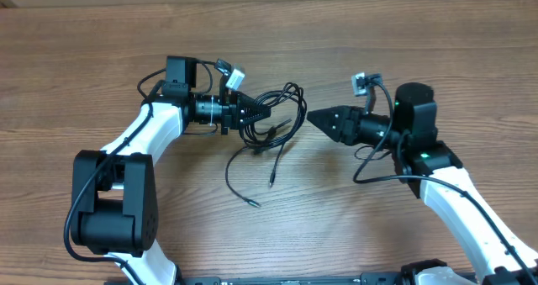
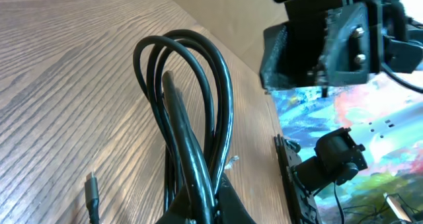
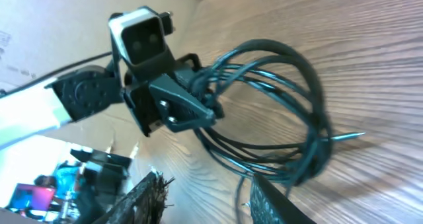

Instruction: Untangle cables

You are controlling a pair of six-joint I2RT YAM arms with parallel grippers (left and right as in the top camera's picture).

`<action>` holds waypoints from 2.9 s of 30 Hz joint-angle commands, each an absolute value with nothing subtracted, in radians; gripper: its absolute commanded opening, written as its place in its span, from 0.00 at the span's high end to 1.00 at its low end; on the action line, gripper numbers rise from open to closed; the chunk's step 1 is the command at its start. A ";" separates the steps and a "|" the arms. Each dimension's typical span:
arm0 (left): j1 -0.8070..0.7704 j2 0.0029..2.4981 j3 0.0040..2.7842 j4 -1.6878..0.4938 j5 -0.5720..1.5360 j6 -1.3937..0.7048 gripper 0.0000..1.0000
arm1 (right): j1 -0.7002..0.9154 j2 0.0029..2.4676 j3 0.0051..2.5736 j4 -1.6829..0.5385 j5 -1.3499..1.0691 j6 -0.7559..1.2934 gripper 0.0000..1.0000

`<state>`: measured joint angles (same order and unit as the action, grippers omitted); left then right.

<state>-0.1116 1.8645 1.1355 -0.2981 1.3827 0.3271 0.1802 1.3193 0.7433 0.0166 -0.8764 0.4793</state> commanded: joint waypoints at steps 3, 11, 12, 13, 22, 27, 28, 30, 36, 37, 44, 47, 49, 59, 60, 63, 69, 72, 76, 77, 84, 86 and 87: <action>-0.119 1.860 1.133 -0.273 1.551 0.296 0.96 | 0.146 1.331 0.749 -0.035 -0.816 0.246 0.59; -0.119 1.860 1.133 -0.260 1.582 0.255 0.96 | 0.149 1.336 0.749 -0.056 -0.674 0.166 0.56; -0.120 1.860 1.133 -0.260 1.582 0.254 0.96 | 0.149 1.336 0.749 -0.054 -0.674 0.165 0.56; -0.121 1.860 1.133 -0.260 1.582 0.254 0.96 | 0.149 1.336 0.749 -0.052 -0.675 0.165 0.56; -0.161 1.860 1.133 -0.263 1.582 0.195 0.96 | 0.162 1.336 0.749 0.001 -0.673 0.099 0.56; -0.174 1.860 1.133 -0.265 1.582 0.157 0.96 | 0.163 1.336 0.749 0.029 -0.679 0.099 0.57; -0.175 1.860 1.133 -0.265 1.582 0.151 0.96 | 0.163 1.336 0.749 0.027 -0.684 0.099 0.57; -0.175 1.860 1.133 -0.268 1.582 0.148 0.96 | 0.163 1.336 0.749 0.020 -0.690 0.099 0.57; -0.190 1.860 1.133 -0.292 1.582 0.121 0.96 | 0.164 1.336 0.749 0.028 -0.691 0.099 0.57; -0.193 1.860 1.133 -0.292 1.582 0.112 0.96 | 0.164 1.336 0.749 0.027 -0.695 0.099 0.57; -0.207 1.860 1.133 -0.292 1.582 0.084 0.96 | 0.163 1.336 0.749 0.033 -0.700 0.099 0.57; -0.207 1.860 1.133 -0.292 1.582 0.070 0.96 | 0.163 1.336 0.749 0.036 -0.700 0.099 0.57; -0.207 1.860 1.133 -0.292 1.582 0.063 0.96 | 0.163 1.337 0.749 0.035 -0.700 0.099 0.57; -0.207 1.860 1.133 -0.292 1.582 0.019 0.96 | 0.164 1.338 0.749 0.036 -0.639 0.069 0.57; -0.207 1.860 1.133 -0.292 1.582 0.019 0.96 | 0.163 1.338 0.749 0.036 -0.628 0.068 0.57; -0.207 1.860 1.133 -0.291 1.582 0.019 0.96 | 0.164 1.338 0.749 0.036 -0.625 0.046 0.58; -0.207 1.860 1.133 -0.291 1.582 0.019 0.96 | 0.186 1.348 0.749 0.034 -0.627 0.047 0.58; -0.206 1.860 1.133 -0.285 1.582 0.025 0.96 | 0.236 1.369 0.749 0.003 -0.629 0.047 0.58; -0.201 1.860 1.133 -0.270 1.583 0.147 0.93 | 0.248 1.369 0.749 -0.011 -0.631 0.083 0.58; -0.201 1.860 1.133 -0.271 1.583 0.194 0.92 | 0.247 1.369 0.749 -0.009 -0.636 0.093 0.58; -0.205 1.860 1.133 -0.284 1.583 0.292 0.92 | 0.225 1.369 0.749 0.069 -0.660 0.114 0.57; -0.204 1.860 1.133 -0.282 1.582 0.292 0.91 | 0.218 1.369 0.749 0.083 -0.706 0.156 0.57; -0.202 1.860 1.133 -0.279 1.582 0.293 0.91 | 0.217 1.369 0.749 0.084 -0.739 0.181 0.57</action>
<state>-0.2016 1.8645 1.1347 -0.2817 1.5425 0.2474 0.2291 1.3663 0.7433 0.0696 -0.6544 0.1085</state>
